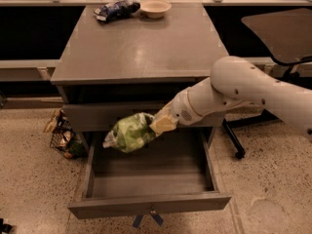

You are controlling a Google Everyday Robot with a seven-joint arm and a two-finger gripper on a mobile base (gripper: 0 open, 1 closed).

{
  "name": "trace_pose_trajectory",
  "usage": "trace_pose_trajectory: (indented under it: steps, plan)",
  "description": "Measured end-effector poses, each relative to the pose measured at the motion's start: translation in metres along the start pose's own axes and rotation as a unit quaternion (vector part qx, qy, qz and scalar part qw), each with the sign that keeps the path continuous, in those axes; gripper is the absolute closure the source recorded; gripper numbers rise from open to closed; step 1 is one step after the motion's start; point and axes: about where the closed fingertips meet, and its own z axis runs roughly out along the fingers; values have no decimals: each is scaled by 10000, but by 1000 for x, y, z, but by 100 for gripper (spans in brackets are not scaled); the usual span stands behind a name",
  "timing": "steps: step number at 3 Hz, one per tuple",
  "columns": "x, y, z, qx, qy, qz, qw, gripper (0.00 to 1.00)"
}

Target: Place green jalapeno chip bag into middle drawer

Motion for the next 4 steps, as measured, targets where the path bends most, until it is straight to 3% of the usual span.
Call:
trace_pose_trajectory:
  steps: [1,2,4]
  plan:
    - [42,-15,12,311,767,-331,9960,100]
    - [76,-29,27,391,1014,-633,9921,100]
    - [138,-61,70,516,750,-1089,9899,100]
